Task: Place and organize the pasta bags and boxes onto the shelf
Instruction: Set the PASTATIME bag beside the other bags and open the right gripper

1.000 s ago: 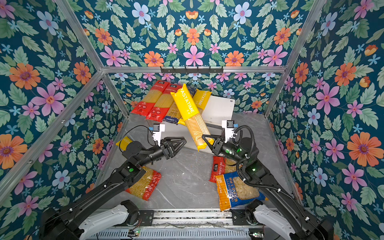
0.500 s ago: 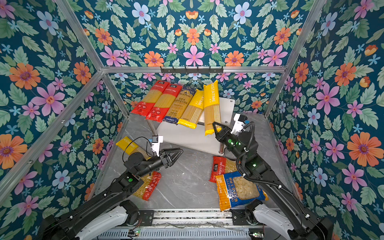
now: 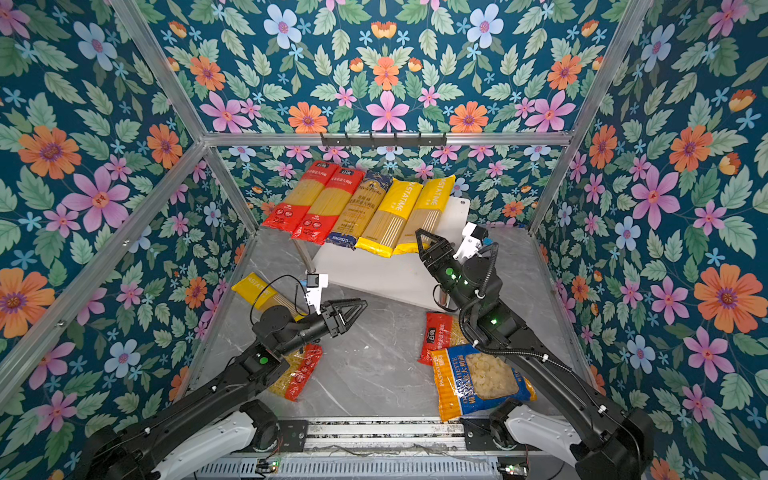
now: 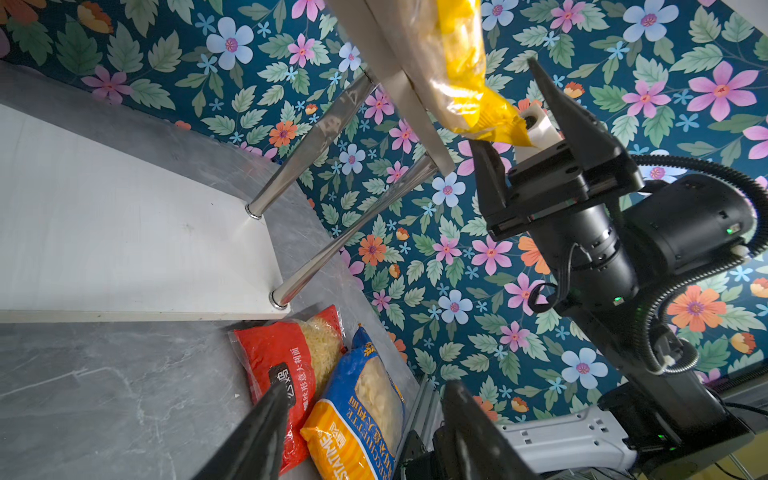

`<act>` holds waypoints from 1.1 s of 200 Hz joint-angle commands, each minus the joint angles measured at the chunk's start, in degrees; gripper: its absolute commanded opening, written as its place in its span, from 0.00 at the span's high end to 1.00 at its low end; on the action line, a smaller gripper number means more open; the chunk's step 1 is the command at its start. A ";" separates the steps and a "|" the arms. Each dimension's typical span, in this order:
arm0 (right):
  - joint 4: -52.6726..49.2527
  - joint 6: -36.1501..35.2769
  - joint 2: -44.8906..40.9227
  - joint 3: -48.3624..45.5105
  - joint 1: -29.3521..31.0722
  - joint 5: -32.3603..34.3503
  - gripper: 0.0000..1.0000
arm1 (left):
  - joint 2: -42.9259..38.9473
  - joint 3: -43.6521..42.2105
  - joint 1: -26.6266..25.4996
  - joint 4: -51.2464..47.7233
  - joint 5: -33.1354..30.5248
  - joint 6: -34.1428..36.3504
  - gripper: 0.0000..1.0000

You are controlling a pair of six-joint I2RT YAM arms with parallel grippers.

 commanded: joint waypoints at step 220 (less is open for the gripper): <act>-10.91 -1.51 -0.07 2.86 -1.63 -13.72 0.93 | 1.52 -0.33 -0.16 3.62 0.76 -0.46 0.39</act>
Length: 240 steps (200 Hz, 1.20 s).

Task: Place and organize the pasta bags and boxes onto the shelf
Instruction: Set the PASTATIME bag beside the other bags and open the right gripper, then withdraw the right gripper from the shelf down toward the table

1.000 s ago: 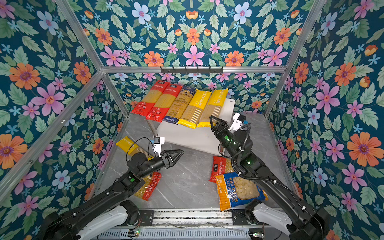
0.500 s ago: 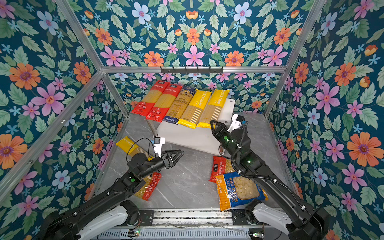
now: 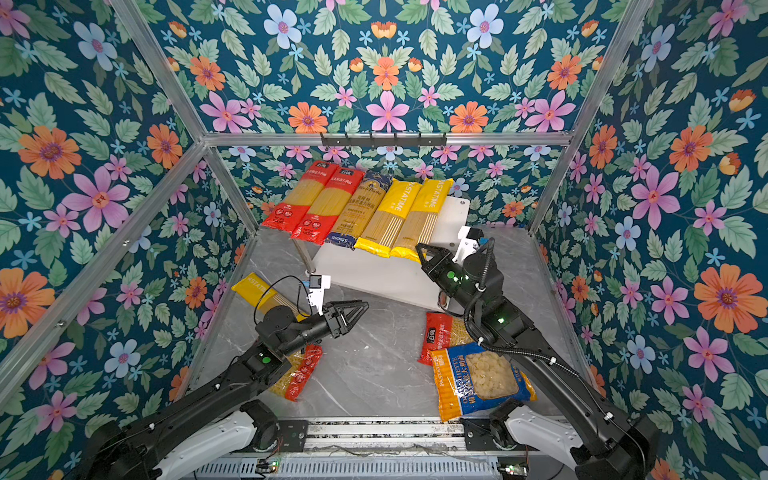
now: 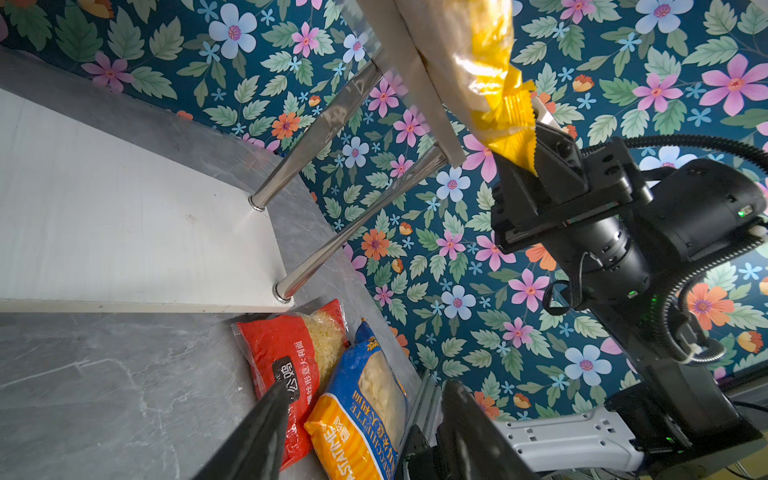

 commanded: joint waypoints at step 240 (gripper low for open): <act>-7.22 -15.59 -12.52 -12.67 8.28 -3.01 0.31 | 4.98 0.61 -3.63 -8.26 -9.78 5.85 0.40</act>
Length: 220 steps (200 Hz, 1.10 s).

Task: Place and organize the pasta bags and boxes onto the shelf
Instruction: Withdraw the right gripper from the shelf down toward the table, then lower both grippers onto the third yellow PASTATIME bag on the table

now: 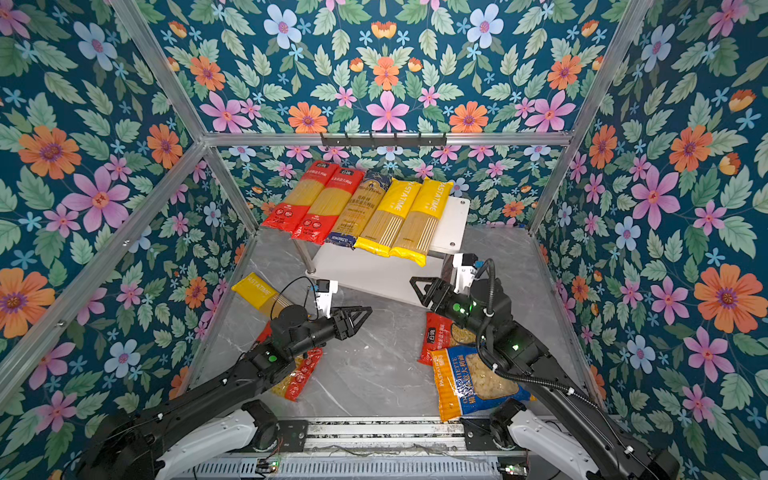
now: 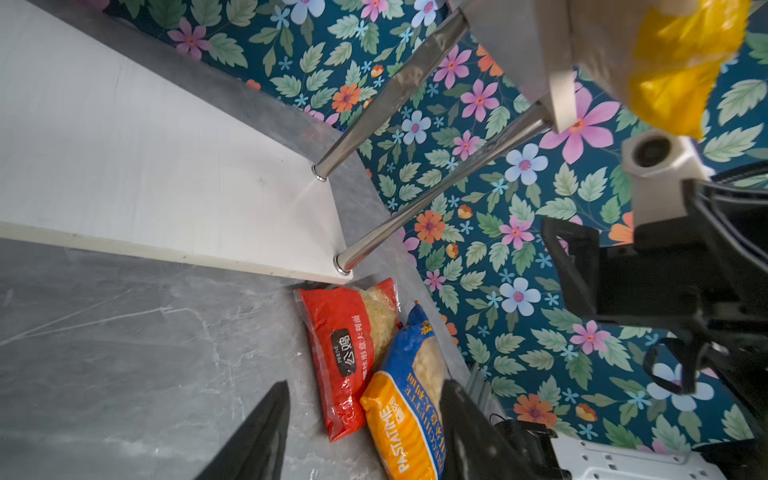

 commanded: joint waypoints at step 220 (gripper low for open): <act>18.83 -17.24 51.76 9.98 24.28 10.07 0.48 | -7.76 -0.40 19.06 -40.78 -32.70 4.15 0.31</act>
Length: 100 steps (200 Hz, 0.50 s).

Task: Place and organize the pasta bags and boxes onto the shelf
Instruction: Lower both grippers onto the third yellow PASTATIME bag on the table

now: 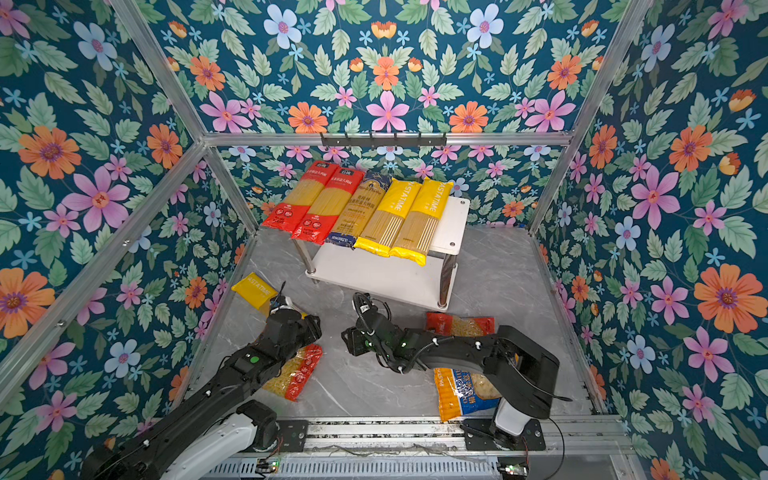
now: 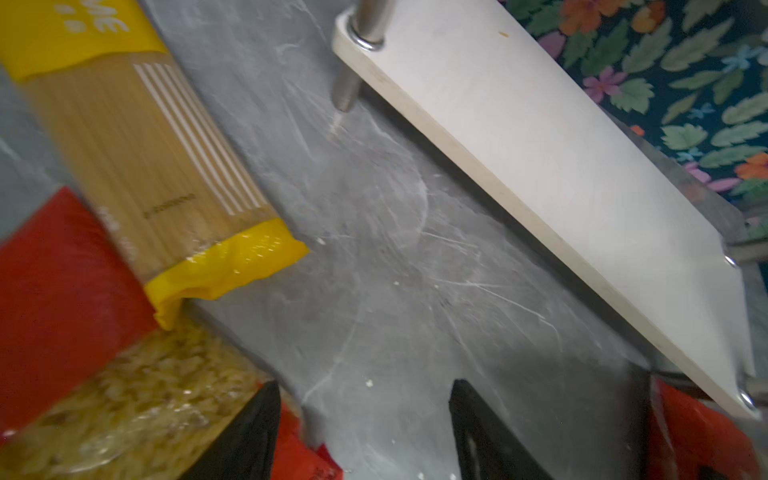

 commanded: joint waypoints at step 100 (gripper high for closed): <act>-3.50 0.18 0.36 1.18 0.09 -1.56 0.50 | 24.71 7.55 25.20 16.45 10.63 9.36 0.29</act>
